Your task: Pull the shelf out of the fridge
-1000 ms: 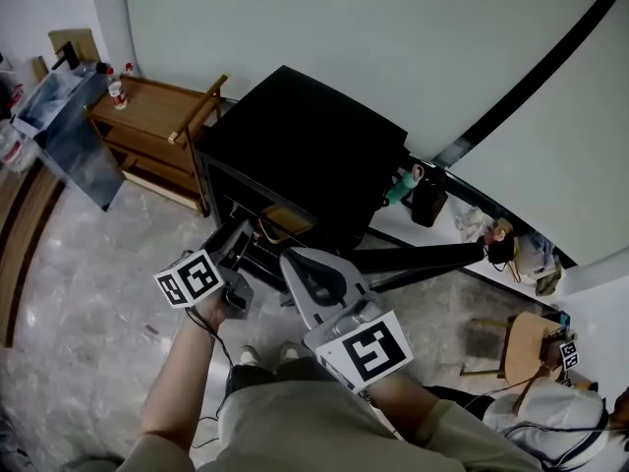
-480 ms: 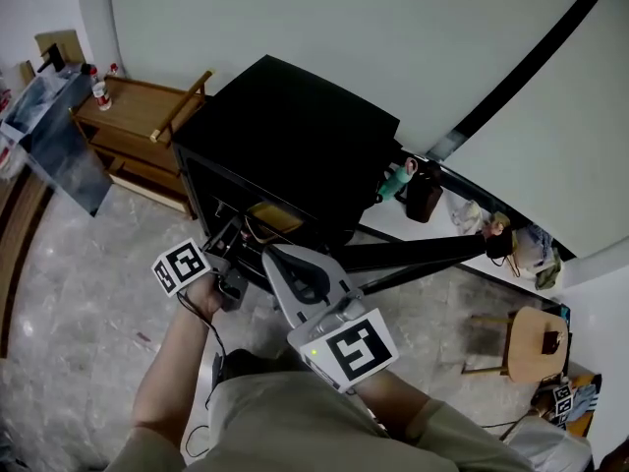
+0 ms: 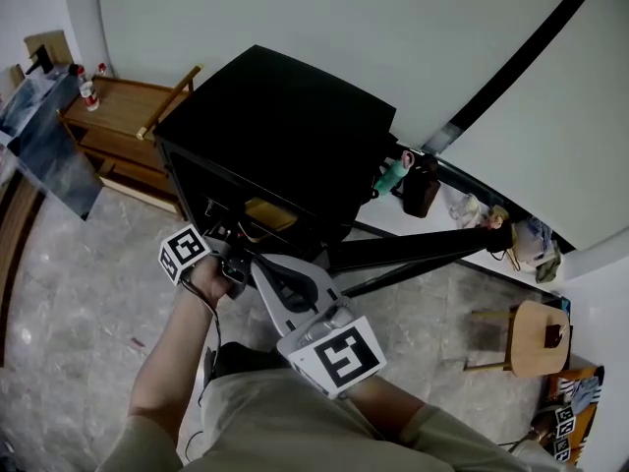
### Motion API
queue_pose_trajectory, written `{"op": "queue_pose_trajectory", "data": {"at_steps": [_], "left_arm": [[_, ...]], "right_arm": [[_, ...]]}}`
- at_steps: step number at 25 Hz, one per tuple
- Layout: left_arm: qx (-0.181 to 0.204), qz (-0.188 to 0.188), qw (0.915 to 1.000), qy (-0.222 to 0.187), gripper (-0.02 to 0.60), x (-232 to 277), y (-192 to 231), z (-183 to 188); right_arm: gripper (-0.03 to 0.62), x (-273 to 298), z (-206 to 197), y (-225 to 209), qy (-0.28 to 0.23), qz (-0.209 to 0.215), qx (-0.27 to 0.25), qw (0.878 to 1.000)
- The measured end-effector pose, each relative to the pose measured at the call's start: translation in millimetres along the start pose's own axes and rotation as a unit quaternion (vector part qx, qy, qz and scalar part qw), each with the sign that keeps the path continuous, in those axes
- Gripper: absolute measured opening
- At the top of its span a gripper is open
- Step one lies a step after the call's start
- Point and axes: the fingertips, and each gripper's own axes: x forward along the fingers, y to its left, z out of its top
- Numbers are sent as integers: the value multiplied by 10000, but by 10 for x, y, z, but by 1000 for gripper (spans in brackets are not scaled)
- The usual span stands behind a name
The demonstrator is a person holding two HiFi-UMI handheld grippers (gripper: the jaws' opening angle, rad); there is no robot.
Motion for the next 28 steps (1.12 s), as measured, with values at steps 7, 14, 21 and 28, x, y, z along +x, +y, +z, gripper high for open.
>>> {"op": "queue_pose_trajectory", "data": {"at_steps": [7,14,21,28], "left_arm": [[-255,40,9997,-41,235,204,192,3],[-483,-215,9986,-85,183,359,228,12],[-564,-434,9975,-34,143,523,192,61],[-391,-496,9979,149,110,610,136,44]], "right_arm": [[-3,21,-195,-36,121,-127,75,9998],[-3,83,-295,-128,101,-311,163,9993],[-3,165,-342,-208,93,-489,215,9985],[-3,149,-383,-234,180,-623,132,9978]]}}
